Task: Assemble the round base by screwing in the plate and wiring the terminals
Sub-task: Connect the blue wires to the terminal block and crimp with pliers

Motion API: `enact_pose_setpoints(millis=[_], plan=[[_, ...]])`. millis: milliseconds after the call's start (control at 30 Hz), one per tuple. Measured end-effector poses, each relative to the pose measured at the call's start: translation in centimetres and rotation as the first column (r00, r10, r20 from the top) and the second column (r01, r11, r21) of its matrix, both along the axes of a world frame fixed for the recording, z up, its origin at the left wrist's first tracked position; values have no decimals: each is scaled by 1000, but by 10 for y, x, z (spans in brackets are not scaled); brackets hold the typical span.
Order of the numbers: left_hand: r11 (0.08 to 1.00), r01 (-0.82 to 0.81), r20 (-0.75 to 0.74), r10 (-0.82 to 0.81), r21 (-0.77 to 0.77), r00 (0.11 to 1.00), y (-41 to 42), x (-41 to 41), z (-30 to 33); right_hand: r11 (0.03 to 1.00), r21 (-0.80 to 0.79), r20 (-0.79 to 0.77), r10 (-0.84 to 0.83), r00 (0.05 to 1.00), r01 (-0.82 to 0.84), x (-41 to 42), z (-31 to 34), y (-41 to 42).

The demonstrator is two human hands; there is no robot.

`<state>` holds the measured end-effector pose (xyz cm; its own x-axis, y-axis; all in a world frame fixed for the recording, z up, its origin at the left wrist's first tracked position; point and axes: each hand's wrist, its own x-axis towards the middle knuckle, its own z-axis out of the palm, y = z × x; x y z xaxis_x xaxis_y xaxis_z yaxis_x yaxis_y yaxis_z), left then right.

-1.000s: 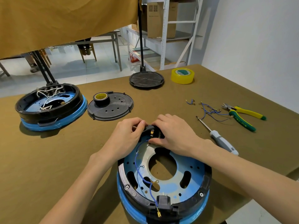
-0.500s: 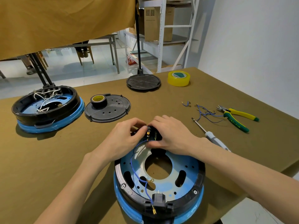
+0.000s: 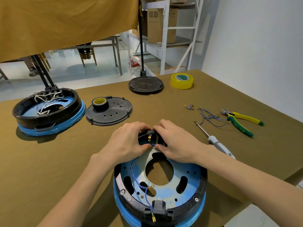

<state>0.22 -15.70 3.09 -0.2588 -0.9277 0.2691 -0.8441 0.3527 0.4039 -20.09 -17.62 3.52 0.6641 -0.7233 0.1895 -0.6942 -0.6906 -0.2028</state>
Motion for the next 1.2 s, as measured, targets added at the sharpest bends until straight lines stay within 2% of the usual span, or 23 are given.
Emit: enact_pose_setpoints(millis=[300, 467, 733, 1000, 1200], plan=[[1000, -23, 18, 24, -9, 1000, 2, -2, -1, 999, 33, 42, 28, 999, -29, 0, 2, -8], [996, 48, -54, -44, 80, 998, -1, -1, -3, 996, 73, 137, 34, 990, -44, -2, 5, -7], [993, 100, -64, -96, 65, 993, -3, -2, -2, 997, 63, 165, 25, 986, -35, -3, 3, -7], [998, 55, 22, -56, 12, 998, -3, -6, 1, 997, 68, 182, 18, 983, -31, -2, 6, -6], [995, 96, 117, -96, 14, 988, -2, -11, 2, 998, 2, 203, -65, 977, 66, -21, 0, 8]])
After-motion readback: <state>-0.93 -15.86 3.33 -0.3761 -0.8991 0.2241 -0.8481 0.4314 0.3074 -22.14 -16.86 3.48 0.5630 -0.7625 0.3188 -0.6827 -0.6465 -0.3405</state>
